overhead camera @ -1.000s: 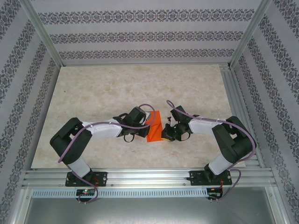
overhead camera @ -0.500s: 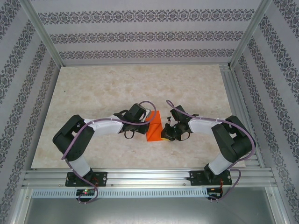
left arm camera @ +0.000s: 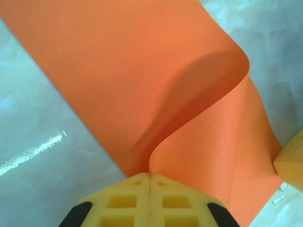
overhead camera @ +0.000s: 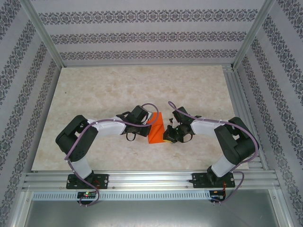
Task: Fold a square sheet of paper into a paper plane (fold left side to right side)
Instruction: Fold the triangle a second time at the center of the table.
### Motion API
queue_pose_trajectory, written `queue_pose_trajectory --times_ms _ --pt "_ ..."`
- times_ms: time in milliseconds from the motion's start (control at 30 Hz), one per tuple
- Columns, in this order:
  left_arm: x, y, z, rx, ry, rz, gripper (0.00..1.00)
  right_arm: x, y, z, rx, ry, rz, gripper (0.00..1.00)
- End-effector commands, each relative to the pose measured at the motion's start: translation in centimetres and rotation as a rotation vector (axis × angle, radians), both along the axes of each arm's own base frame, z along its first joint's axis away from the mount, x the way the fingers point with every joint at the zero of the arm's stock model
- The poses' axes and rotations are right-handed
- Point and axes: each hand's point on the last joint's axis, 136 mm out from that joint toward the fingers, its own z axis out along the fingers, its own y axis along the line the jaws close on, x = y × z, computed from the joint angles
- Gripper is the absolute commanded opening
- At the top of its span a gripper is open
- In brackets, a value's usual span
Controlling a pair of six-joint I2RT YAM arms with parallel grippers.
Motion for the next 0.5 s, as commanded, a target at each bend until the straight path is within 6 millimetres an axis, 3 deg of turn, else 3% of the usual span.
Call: queue_pose_trajectory --times_ms 0,467 --pt "0.69 0.45 -0.23 0.026 -0.01 -0.002 0.01 -1.08 -1.06 -2.01 -0.094 0.035 0.013 0.11" --pt "0.87 0.79 -0.75 0.045 -0.013 0.014 0.01 -1.13 -1.1 -2.15 -0.097 0.039 0.014 0.12"
